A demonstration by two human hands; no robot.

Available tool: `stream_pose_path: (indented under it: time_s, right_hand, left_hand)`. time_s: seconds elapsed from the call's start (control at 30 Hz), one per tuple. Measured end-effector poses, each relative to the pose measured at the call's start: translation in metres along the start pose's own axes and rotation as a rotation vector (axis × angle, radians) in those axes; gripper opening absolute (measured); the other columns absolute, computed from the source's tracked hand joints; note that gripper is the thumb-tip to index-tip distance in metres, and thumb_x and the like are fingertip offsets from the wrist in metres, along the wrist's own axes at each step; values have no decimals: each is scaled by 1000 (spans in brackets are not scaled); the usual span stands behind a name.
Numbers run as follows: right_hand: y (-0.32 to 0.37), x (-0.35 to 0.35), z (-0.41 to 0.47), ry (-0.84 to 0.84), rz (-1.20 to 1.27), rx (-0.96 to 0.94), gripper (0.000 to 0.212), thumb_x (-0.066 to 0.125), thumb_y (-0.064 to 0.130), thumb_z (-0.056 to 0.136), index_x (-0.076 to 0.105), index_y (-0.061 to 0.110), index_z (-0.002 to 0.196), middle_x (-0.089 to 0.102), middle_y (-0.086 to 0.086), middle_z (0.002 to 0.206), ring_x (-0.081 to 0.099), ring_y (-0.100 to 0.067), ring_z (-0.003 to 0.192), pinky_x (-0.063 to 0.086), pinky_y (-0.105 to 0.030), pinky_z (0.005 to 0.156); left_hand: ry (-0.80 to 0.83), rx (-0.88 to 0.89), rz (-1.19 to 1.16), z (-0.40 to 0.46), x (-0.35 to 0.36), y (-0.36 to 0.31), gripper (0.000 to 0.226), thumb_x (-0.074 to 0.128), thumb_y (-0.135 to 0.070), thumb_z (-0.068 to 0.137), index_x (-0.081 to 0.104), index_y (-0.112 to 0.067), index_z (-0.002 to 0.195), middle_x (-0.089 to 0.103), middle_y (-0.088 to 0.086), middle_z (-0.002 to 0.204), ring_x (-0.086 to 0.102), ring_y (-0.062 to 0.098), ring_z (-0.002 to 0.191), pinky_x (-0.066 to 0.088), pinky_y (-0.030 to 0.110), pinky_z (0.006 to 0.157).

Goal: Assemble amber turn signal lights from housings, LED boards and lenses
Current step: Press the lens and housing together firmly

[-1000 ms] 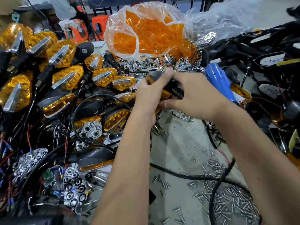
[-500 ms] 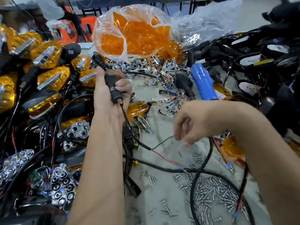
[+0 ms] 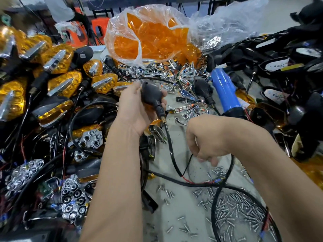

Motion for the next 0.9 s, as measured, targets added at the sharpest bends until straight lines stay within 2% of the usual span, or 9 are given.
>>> stream_pose_path:
  time_s: [0.1,0.23,0.33,0.4,0.5,0.63,0.73,0.83,0.9]
  right_hand:
    - [-1,-4,1,-20,-39,13,20,63,-2,86,77,11,85,69,4,53,76,-13,62,61,-21,72]
    - [-12,-22,-7,-93,131,-58,20,65,0,91,76,16,86,73,6,64,76,-13,59,57,-19,58]
    - [-27,-56,-13,-369,343,-197,17,72,4,94,78,18,87,76,4,71,77,-14,64,61,-25,62]
    - [-32,-73,-11,-586,577,-337,12,76,3,90,80,12,84,76,-6,72,77,-18,65,62,-25,60]
    - [-30,-79,3,-742,846,-489,5,82,3,85,81,8,84,75,-15,74,75,-25,65,63,-28,62]
    - [-29,-63,30,-776,974,-526,14,82,-3,83,81,11,82,75,-15,73,72,-21,61,60,-26,57]
    - [-34,-50,44,-748,1109,-520,13,81,-5,82,79,8,82,75,-18,74,72,-20,62,60,-25,58]
    - [-37,-46,47,-730,1206,-546,8,85,6,75,80,11,79,75,-19,76,72,-20,61,59,-23,58]
    - [-37,-45,47,-722,1223,-558,8,84,6,75,80,9,82,76,-18,77,72,-19,62,59,-23,59]
  left_hand:
    - [22,-29,51,-1,2,3,40,38,-31,109,53,1,128,72,18,87,67,28,66,58,31,59]
    - [55,-24,245,-2,2,7,30,42,-28,105,52,-5,121,74,17,91,68,30,64,54,29,53]
    - [77,-33,353,-1,3,13,32,44,-32,100,53,-5,116,70,11,80,60,22,56,48,26,48]
    - [86,-35,389,1,6,16,35,44,-36,100,57,-5,113,68,9,76,57,21,54,45,25,46]
    - [61,-25,427,4,11,21,43,40,-43,102,65,-8,106,66,10,75,56,22,54,44,24,46]
    - [15,18,460,10,13,25,48,38,-46,103,65,-6,108,63,16,86,58,26,61,46,27,52]
    - [19,39,453,12,15,26,45,38,-44,103,66,-9,100,63,12,77,57,25,61,46,29,54]
    - [-7,48,478,13,13,28,46,38,-46,102,69,-13,94,65,7,73,59,24,63,46,31,58]
    - [-8,61,498,14,13,30,46,37,-46,104,69,-16,92,67,3,71,61,20,62,46,31,58]
Point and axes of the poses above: each hand's wrist, its own z-axis towards the middle knuckle, its own x-axis out of the palm, y = z × x, the point moved 4 cm from there along z, towards the middle knuckle
